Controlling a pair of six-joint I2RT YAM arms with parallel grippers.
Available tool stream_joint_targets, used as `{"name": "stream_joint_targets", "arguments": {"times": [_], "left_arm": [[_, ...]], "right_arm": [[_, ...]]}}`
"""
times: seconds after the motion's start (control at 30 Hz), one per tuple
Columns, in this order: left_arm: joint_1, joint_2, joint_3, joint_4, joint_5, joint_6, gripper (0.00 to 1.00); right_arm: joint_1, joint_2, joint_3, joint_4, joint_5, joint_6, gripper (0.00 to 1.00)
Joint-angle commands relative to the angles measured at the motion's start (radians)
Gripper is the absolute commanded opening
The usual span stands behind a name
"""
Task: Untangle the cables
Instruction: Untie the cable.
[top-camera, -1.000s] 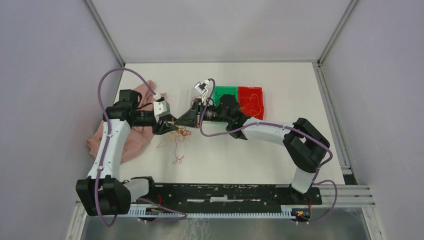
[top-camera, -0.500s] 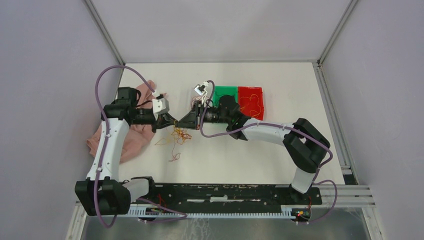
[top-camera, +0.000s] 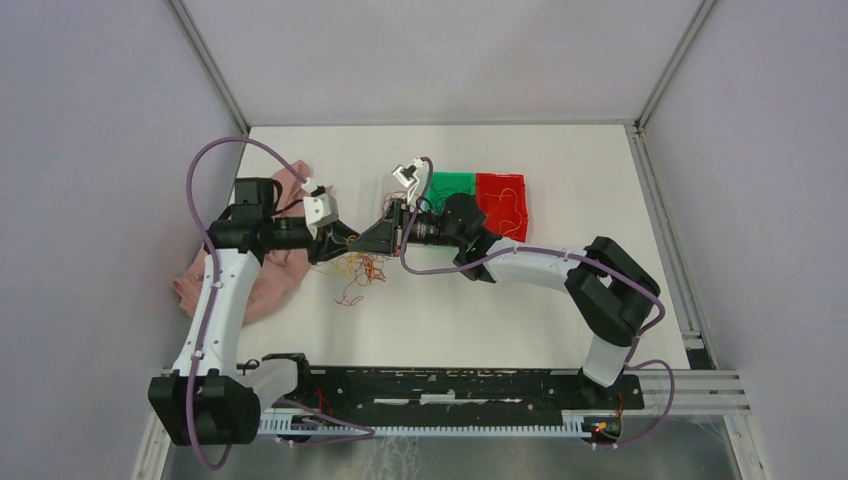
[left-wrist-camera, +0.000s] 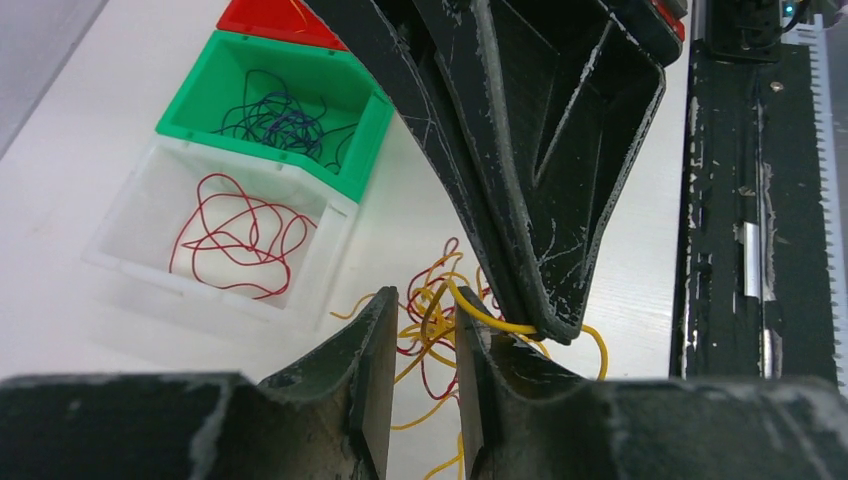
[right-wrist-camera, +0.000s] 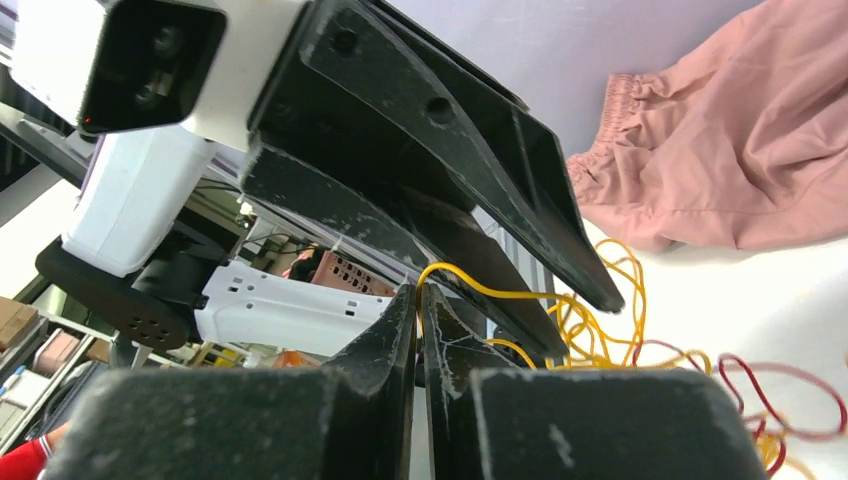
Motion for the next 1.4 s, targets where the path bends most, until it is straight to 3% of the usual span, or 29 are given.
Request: {"name": "stream_joint_targets", "arguments": {"times": [0.0, 0.1, 0.23, 0.37, 0.43, 0.57, 0.73, 0.97, 1.13, 1.37], "left_arm": [[-0.018, -0.018, -0.009, 0.042, 0.06, -0.064, 0.36], [-0.024, -0.016, -0.003, 0.04, 0.072, -0.068, 0.35], [-0.025, -0.019, 0.01, 0.041, 0.08, -0.092, 0.14], [-0.026, -0.034, 0.012, 0.041, 0.109, -0.14, 0.03], [-0.025, -0.037, 0.015, 0.042, 0.116, -0.167, 0.03], [-0.024, -0.045, 0.019, 0.041, 0.135, -0.2, 0.03], [-0.026, -0.05, 0.03, 0.117, 0.16, -0.317, 0.04], [-0.031, -0.105, -0.016, 0.42, 0.13, -0.683, 0.04], [-0.04, -0.155, -0.066, 0.651, 0.122, -0.943, 0.05], [-0.063, -0.18, -0.065, 0.656, 0.122, -1.0, 0.04]], "right_arm": [[0.01, -0.028, 0.007, 0.117, -0.025, 0.045, 0.1], [0.01, -0.036, 0.0, 0.113, -0.027, 0.045, 0.11], [0.009, -0.056, -0.014, 0.107, -0.026, 0.041, 0.2], [-0.012, -0.089, -0.052, 0.084, -0.008, 0.036, 0.42], [-0.04, -0.127, -0.098, 0.093, 0.019, 0.034, 0.5], [-0.103, -0.252, -0.207, 0.066, 0.099, -0.03, 0.55], [-0.101, -0.39, -0.223, -0.28, 0.241, -0.32, 0.62], [0.02, -0.375, -0.146, -0.38, 0.355, -0.574, 0.72], [0.09, -0.323, -0.121, -0.308, 0.476, -0.601, 0.73], [0.125, -0.255, -0.099, -0.143, 0.605, -0.563, 0.74]]}}
